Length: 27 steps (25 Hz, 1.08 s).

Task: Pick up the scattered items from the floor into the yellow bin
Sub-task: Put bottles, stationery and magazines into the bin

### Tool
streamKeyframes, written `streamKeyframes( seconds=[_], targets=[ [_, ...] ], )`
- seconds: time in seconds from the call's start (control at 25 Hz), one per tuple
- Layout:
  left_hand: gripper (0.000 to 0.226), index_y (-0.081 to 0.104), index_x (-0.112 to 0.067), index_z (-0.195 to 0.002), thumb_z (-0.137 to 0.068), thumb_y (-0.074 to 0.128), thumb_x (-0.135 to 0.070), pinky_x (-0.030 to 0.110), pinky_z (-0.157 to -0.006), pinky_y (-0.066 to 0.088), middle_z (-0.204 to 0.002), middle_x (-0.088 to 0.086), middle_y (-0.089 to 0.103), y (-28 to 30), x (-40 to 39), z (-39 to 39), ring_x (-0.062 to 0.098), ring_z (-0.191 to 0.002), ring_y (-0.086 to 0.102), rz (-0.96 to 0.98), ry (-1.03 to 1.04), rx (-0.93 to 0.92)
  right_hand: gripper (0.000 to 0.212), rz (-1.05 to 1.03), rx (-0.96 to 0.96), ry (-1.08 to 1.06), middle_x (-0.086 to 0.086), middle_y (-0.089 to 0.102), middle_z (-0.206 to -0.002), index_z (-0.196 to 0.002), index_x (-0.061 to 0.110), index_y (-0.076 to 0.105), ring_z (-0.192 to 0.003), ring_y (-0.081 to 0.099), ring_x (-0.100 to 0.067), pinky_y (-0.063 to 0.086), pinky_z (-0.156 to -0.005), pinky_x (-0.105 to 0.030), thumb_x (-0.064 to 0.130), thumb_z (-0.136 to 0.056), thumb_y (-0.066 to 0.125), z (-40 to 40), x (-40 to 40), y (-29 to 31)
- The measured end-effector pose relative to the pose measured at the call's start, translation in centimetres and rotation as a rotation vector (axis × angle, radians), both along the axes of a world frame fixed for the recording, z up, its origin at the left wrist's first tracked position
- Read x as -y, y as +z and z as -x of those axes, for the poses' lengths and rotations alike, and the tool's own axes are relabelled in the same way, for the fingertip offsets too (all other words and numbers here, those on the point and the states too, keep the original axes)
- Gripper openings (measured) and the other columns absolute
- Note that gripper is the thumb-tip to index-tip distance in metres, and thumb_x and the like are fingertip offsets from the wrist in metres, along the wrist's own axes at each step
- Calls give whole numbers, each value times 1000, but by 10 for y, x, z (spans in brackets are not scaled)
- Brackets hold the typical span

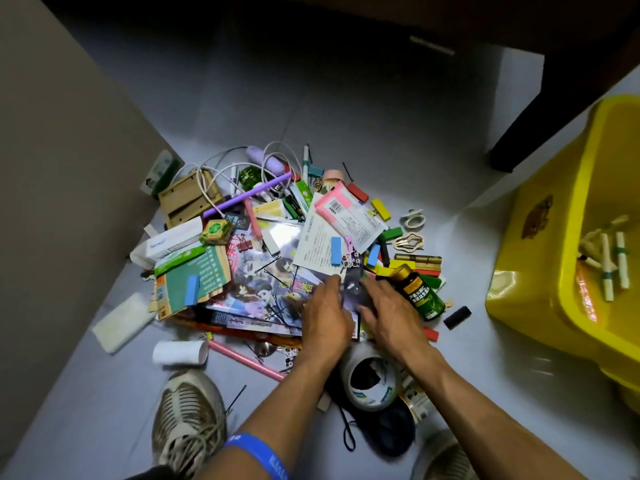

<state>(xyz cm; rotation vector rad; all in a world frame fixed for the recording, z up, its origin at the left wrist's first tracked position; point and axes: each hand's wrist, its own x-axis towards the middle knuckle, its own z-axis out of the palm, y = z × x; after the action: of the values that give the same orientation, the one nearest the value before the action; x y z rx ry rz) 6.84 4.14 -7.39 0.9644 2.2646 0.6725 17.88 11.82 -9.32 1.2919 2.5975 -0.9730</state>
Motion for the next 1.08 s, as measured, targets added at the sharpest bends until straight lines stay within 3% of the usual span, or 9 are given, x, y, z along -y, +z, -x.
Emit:
streamKeyframes(
  seconds=[0.2, 0.28, 0.44, 0.52, 0.6, 0.68, 0.76, 0.92, 1.08],
  targets=[
    [27, 67, -14, -108, -84, 71, -3, 16, -67, 51, -79, -6, 61, 0, -5, 11, 11, -70, 60, -22, 257, 426, 14, -30, -214, -159, -8, 67, -91, -101, 11, 67, -80, 62, -27, 40, -64, -30, 17, -94, 57, 0, 1, 6],
    [27, 68, -15, -109, -85, 71, -3, 7, -64, 48, -82, -4, 63, 5, -7, 12, 7, -72, 60, -75, 327, 554, 16, 8, -263, -269, -4, 70, -83, -103, 14, 71, -68, 61, -19, 42, -57, -27, 19, -95, 58, -5, -1, 9],
    [26, 67, -19, -108, -87, 70, -6, 17, -74, 51, -87, -1, 67, 29, -8, 14, 11, -80, 63, -139, 463, 666, 17, 140, -386, -468, 8, 71, -78, -107, 20, 73, -65, 66, -6, 51, -55, -16, 22, -96, 61, -26, -2, 32],
    [24, 68, -18, -108, -88, 69, -6, 27, -81, 52, -86, -1, 69, 49, -10, 8, 12, -81, 64, -156, 522, 702, 15, 293, -535, -634, 6, 73, -75, -103, 19, 74, -66, 69, -9, 56, -60, -25, 20, -95, 62, -35, -4, 54],
    [21, 67, -16, -109, -92, 63, -3, 29, -72, 55, -82, 0, 72, 71, -15, -2, 11, -70, 65, -189, 557, 785, 11, 424, -686, -780, -1, 72, -68, -94, 12, 74, -57, 67, -10, 54, -52, -24, 12, -94, 62, -43, -10, 80],
    [18, 63, -10, -111, -97, 53, -3, 27, -56, 55, -77, 4, 71, 96, -27, -20, 12, -55, 62, -228, 541, 887, 12, 467, -797, -854, -3, 71, -64, -87, 6, 72, -51, 64, -12, 50, -44, -20, 6, -93, 61, -56, -17, 112],
    [17, 60, -8, -112, -100, 48, -4, 26, -51, 53, -79, 6, 69, 121, -47, -44, 13, -52, 61, -234, 469, 929, 14, 459, -920, -904, -4, 70, -63, -84, 5, 71, -50, 63, -14, 51, -45, -22, 3, -93, 60, -77, -28, 147],
    [19, 58, -11, -102, -98, 43, 1, 26, -49, 53, -79, 11, 68, 172, -98, -103, 20, -55, 63, -272, 330, 1034, 12, 398, -1145, -1037, -7, 68, -63, -85, 5, 68, -48, 61, -16, 54, -47, -26, 5, -93, 59, -137, -64, 200],
    [13, 56, -10, -109, -100, 49, -17, 30, -61, 55, -87, 10, 70, 204, -147, -161, 20, -69, 69, -206, 226, 1178, 10, 437, -1085, -1263, -12, 68, -79, -100, 5, 64, -59, 66, -18, 59, -54, -30, 9, -95, 56, -181, -95, 202]
  ],
)
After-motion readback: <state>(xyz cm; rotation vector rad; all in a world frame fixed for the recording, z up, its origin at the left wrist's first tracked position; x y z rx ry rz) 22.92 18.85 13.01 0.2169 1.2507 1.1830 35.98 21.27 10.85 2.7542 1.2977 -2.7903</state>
